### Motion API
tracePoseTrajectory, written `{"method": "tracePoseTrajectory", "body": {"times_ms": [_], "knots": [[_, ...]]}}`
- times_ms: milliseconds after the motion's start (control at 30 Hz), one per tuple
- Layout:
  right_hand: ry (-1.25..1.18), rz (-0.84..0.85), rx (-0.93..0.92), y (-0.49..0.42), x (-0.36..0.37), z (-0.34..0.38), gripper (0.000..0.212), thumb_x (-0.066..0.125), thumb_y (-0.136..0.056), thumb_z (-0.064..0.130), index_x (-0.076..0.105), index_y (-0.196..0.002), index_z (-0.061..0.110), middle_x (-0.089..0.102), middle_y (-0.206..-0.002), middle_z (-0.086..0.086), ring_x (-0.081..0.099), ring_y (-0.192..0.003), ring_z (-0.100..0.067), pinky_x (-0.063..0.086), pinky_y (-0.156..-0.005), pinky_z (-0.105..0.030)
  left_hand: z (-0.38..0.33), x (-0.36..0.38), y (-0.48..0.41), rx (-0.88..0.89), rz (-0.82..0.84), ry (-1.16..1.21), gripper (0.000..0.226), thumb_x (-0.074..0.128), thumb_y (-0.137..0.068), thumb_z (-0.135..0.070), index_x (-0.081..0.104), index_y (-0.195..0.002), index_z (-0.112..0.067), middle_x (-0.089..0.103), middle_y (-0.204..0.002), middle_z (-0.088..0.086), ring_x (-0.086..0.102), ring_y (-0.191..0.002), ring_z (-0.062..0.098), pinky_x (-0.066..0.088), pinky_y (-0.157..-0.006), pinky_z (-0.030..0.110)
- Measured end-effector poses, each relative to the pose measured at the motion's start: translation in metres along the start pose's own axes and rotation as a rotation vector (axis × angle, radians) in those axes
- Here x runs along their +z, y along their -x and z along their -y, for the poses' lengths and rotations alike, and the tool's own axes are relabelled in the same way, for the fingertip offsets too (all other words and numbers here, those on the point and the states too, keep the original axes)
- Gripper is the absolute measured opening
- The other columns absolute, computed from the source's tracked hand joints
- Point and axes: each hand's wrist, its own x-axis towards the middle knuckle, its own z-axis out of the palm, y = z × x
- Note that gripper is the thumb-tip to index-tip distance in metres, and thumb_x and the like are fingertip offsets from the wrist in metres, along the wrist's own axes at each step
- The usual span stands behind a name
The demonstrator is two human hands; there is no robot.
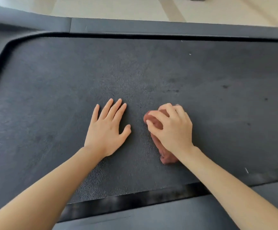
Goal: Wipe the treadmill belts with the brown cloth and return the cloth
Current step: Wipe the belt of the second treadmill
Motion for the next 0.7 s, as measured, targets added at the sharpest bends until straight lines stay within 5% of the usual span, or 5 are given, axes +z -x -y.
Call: {"method": "tracePoseTrajectory", "body": {"times_ms": [267, 567, 700], "knots": [[0.229, 0.18, 0.191, -0.15, 0.073, -0.017, 0.036, 0.043, -0.093, 0.047, 0.059, -0.119, 0.028, 0.05, -0.125, -0.005, 0.047, -0.106, -0.033, 0.039, -0.094, -0.042, -0.001, -0.005, 0.001, 0.001, -0.01, 0.032, 0.074, 0.011, -0.082, -0.06, 0.02, -0.148, -0.028, 0.011, -0.156, -0.01, 0.0, -0.145, 0.011, -0.005, -0.118, 0.039], [0.057, 0.077, -0.048, 0.054, -0.032, -0.015, 0.02, 0.056, -0.084, 0.04, 0.067, -0.093, 0.026, 0.06, -0.102, 0.0, 0.052, -0.092, -0.028, 0.043, -0.093, -0.045, -0.005, -0.01, 0.003, 0.071, 0.038, -0.057, 0.079, 0.005, -0.082, -0.056, 0.021, -0.148, -0.016, 0.014, -0.157, 0.0, 0.004, -0.145, 0.02, 0.003, -0.117, 0.048], [0.152, 0.1, -0.087, 0.07, -0.07, -0.075, 0.02, 0.059, -0.082, 0.037, 0.072, -0.09, 0.024, 0.065, -0.097, -0.002, 0.058, -0.086, -0.03, 0.052, -0.08, -0.04, -0.022, -0.017, 0.0, 0.27, 0.033, -0.126, 0.069, 0.017, -0.088, -0.052, 0.037, -0.142, -0.014, 0.027, -0.153, 0.004, 0.017, -0.143, 0.024, 0.011, -0.114, 0.055]]}}
